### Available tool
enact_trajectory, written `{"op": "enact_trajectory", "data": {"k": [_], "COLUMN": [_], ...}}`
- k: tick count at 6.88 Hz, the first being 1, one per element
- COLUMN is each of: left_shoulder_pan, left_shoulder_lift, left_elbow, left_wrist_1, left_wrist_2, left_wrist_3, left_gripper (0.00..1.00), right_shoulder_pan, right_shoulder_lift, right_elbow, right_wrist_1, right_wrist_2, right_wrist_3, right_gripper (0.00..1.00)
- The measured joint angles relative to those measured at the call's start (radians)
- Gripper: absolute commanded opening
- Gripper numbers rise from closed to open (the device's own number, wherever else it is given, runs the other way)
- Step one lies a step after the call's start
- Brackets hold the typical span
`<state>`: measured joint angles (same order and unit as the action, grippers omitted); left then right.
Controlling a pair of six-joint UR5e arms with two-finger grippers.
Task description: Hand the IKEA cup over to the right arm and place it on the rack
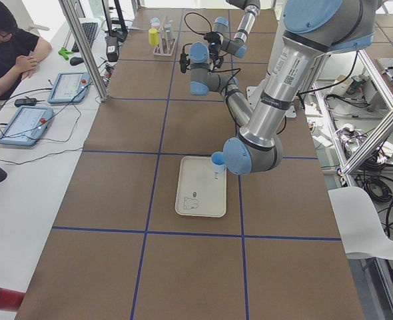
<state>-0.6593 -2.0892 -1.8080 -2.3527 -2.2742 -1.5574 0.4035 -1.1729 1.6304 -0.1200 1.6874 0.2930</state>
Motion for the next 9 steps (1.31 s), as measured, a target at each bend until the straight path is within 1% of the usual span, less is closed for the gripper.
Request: {"op": "enact_trajectory", "data": {"k": [1, 2, 4, 5, 6, 7, 8, 9], "left_shoulder_pan": [-0.006, -0.02, -0.066, -0.084, -0.107, -0.136, -0.165, -0.2], "left_shoulder_lift": [0.002, 0.007, 0.031, 0.045, 0.062, 0.073, 0.093, 0.148], "left_elbow": [-0.007, -0.013, -0.024, -0.035, -0.057, -0.1, -0.165, -0.239], "left_wrist_1": [0.004, 0.016, 0.088, 0.149, 0.243, 0.372, 0.522, 0.645], "left_wrist_2": [0.001, 0.001, 0.001, 0.003, 0.005, 0.013, 0.033, 0.053], "left_wrist_3": [-0.001, -0.003, 0.008, 0.036, 0.107, 0.214, 0.345, 0.492], "left_gripper": [1.0, 1.0, 1.0, 1.0, 1.0, 1.0, 1.0, 1.0], "right_shoulder_pan": [0.0, 0.003, 0.024, 0.045, 0.076, 0.112, 0.148, 0.183], "right_shoulder_lift": [-0.002, -0.006, -0.031, -0.043, -0.05, -0.054, -0.068, -0.107], "right_elbow": [-0.001, -0.002, -0.003, 0.0, 0.005, 0.011, 0.02, 0.048], "right_wrist_1": [0.0, -0.004, -0.041, -0.092, -0.168, -0.251, -0.324, -0.404], "right_wrist_2": [-0.001, -0.005, -0.03, -0.036, -0.039, -0.039, -0.039, -0.039], "right_wrist_3": [0.0, -0.005, -0.056, -0.096, -0.141, -0.187, -0.245, -0.334], "right_gripper": [0.3, 0.29, 0.2, 0.15, 0.1, 0.02, 0.0, 0.0]}}
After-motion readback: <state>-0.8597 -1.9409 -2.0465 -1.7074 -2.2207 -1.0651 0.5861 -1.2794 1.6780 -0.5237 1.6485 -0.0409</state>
